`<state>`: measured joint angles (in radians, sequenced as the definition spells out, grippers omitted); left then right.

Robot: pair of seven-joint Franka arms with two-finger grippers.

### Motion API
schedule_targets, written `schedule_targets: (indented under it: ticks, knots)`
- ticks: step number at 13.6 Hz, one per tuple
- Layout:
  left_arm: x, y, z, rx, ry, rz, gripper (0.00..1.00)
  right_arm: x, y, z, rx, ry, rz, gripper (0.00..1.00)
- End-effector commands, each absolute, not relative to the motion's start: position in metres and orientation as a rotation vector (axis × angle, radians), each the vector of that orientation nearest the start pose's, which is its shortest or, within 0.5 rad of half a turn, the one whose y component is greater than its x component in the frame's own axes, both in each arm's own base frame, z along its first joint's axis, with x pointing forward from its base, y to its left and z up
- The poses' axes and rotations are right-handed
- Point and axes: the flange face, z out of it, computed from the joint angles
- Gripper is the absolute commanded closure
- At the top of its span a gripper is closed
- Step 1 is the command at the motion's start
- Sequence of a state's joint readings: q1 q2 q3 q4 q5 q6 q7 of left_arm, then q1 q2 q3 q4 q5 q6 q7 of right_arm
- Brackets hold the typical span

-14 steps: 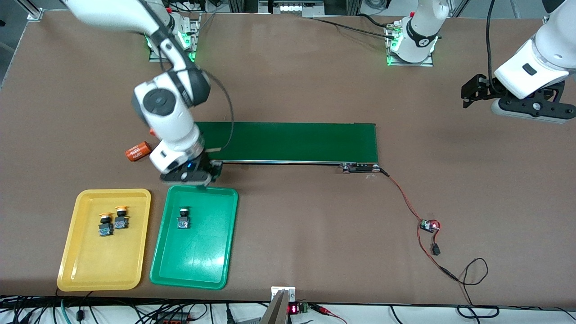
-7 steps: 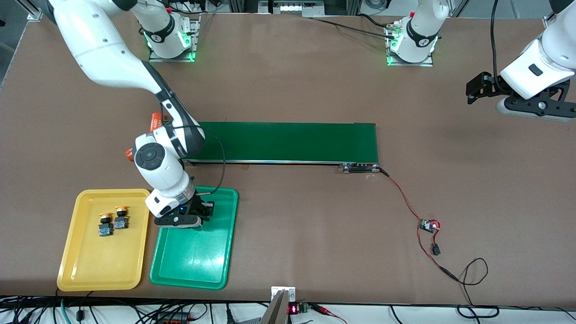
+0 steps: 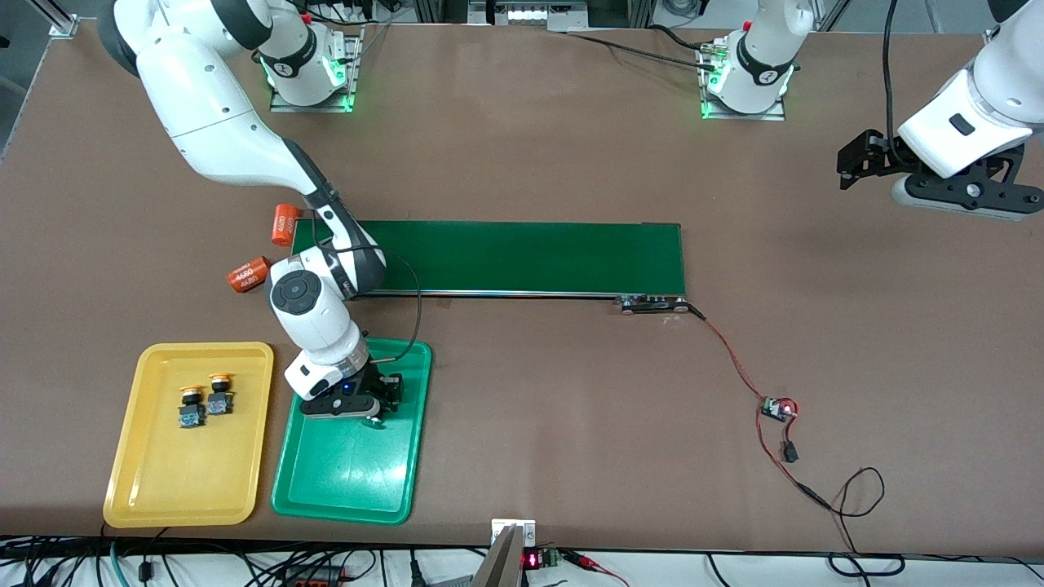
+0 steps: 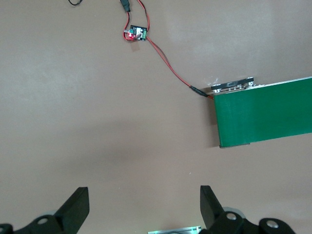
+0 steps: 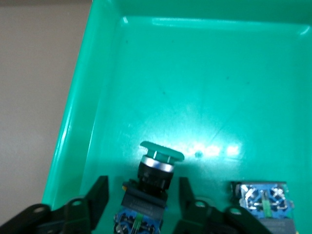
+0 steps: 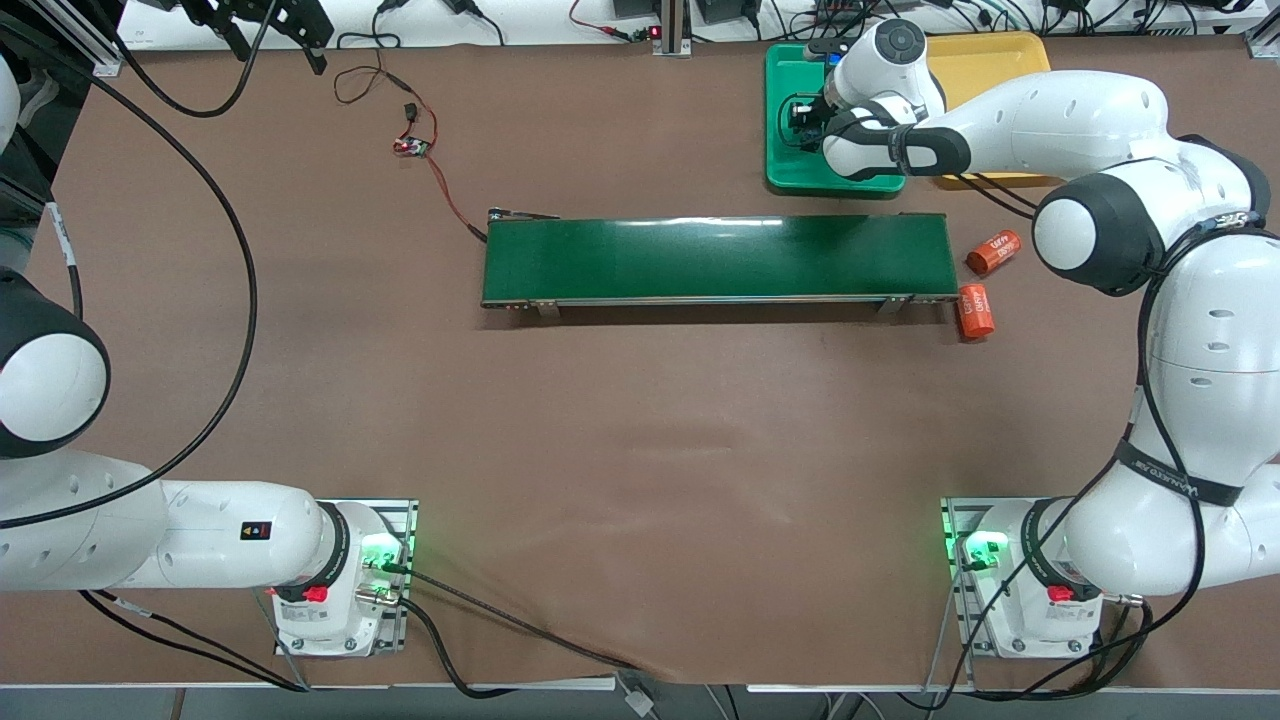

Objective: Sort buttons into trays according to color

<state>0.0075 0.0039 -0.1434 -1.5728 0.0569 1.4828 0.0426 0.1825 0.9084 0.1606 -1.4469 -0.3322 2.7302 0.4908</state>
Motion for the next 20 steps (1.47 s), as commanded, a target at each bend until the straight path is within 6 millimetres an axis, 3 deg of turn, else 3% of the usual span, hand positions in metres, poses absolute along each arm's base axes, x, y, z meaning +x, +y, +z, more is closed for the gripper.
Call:
schedule_targets:
  ticks: [1,4,7,9,10,11,13,16,17,19,20]
  knots:
    - [0.546,-0.065,0.620,-3.089,0.275,0.126,0.00,0.719,0.241,0.210,-2.991,-0.090,-0.637,0.00]
    - [0.546,-0.064,0.626,-3.088,0.274,0.110,0.00,0.721,0.211,0.259,-3.078,-0.037,-0.559,0.00]
    - [0.545,-0.068,0.638,-3.089,0.288,0.083,0.00,0.705,0.176,0.339,-3.216,0.014,-0.346,0.00]
    - [0.544,-0.071,0.640,-3.090,0.290,0.081,0.00,0.690,0.154,0.391,-3.206,0.043,-0.196,0.00]
    - [0.544,-0.072,0.641,-3.090,0.292,0.078,0.00,0.683,0.133,0.419,-3.215,0.016,-0.151,0.00]
    - [0.543,-0.072,0.641,-3.090,0.292,0.081,0.00,0.675,0.097,0.447,-3.237,0.018,-0.089,0.00]
    - [0.539,-0.072,0.640,-3.086,0.298,0.123,0.00,0.652,0.061,0.491,-3.260,0.036,0.005,0.00]
    - [0.535,-0.079,0.641,-3.083,0.312,0.135,0.00,0.622,0.027,0.539,-3.201,0.149,0.078,0.00]
    - [0.534,-0.086,0.641,-3.081,0.321,0.141,0.00,0.617,0.001,0.549,-3.166,0.158,0.078,0.00]
    - [0.531,-0.085,0.641,-3.077,0.317,0.164,0.00,0.607,-0.039,0.558,-3.138,-0.048,0.083,0.00]
    - [0.529,-0.084,0.641,-3.078,0.313,0.174,0.00,0.601,-0.046,0.556,-3.136,-0.016,0.098,0.00]
